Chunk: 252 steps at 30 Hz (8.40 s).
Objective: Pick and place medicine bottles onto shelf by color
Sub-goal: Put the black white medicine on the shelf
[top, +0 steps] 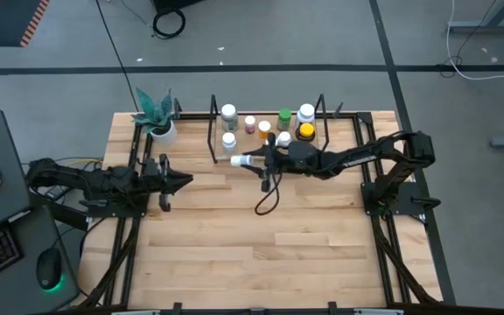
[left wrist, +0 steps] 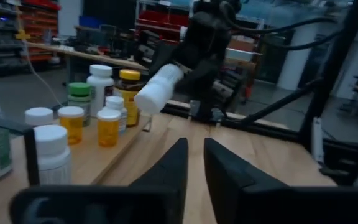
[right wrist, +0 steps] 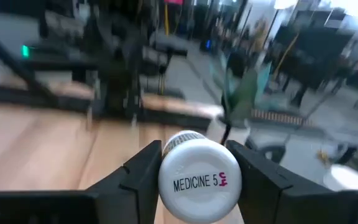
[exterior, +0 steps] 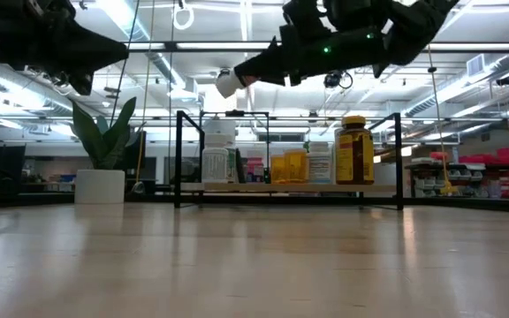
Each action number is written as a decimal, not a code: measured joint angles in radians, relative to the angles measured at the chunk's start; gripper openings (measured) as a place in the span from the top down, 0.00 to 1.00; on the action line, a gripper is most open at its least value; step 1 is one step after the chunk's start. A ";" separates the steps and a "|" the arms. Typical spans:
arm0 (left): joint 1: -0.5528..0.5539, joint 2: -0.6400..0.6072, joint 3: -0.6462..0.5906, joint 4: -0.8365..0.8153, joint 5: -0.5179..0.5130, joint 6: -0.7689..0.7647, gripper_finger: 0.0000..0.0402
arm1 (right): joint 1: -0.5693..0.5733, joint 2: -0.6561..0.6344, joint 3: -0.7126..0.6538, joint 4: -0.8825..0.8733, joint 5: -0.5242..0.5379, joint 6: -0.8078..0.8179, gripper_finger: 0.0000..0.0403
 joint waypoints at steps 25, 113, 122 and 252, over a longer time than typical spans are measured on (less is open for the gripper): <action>-0.006 0.514 0.232 0.024 0.011 0.134 0.37 | 0.026 0.315 -0.015 0.814 -0.148 0.003 0.57; 0.067 0.783 0.470 -0.046 0.104 0.196 0.59 | 0.033 0.314 -0.013 0.726 -0.188 0.068 0.28; 0.069 0.783 0.470 -0.058 0.103 0.186 0.58 | 0.030 0.311 -0.013 0.728 -0.187 0.082 0.27; 0.421 1.929 2.232 -1.575 0.137 0.601 0.57 | -0.021 -0.271 -0.360 0.074 0.283 -0.331 0.31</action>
